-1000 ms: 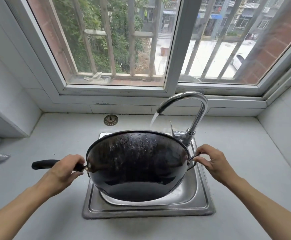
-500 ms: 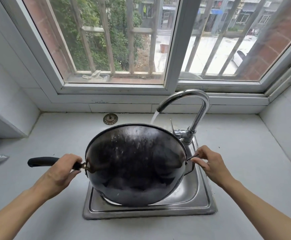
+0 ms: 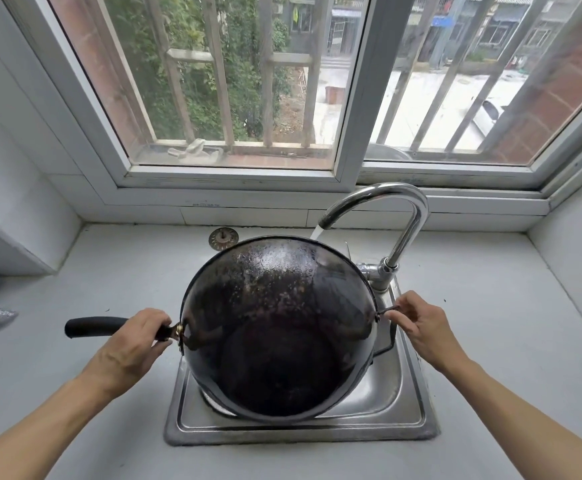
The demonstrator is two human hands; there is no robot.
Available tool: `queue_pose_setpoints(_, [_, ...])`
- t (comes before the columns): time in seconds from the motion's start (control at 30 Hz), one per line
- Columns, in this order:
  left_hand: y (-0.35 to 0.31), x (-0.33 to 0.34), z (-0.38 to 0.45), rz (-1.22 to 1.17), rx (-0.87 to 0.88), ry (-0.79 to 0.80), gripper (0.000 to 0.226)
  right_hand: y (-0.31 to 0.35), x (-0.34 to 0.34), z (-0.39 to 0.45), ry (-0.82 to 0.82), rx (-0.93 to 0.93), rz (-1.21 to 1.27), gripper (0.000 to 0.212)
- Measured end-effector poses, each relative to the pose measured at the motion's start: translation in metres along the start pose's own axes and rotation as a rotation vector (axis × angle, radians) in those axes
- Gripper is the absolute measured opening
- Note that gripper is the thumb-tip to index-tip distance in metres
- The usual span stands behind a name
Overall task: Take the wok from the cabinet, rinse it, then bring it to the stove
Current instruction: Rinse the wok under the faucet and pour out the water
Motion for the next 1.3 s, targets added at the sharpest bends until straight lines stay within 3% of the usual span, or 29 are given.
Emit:
queue_pose_setpoints(0.67, [-0.007, 0.018, 0.045, 0.005, 0.027, 0.008, 0.035, -0.030, -0.004, 0.025, -0.024, 0.083, 0.015, 0.018])
queue_pose_setpoints(1.3, [-0.035, 0.023, 0.102, 0.052, 0.183, 0.000, 0.035, -0.064, -0.030, 0.007, -0.111, 0.173, 0.041, 0.019])
Point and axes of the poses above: each hand's wrist, its own z-axis towards the middle knuckle, its own x-axis out of the palm, y = z × x, the point moved 1 cm from there along z, towards the middle knuckle, and after that the axes turned 1 degree about -y, right-handed, at the moved point
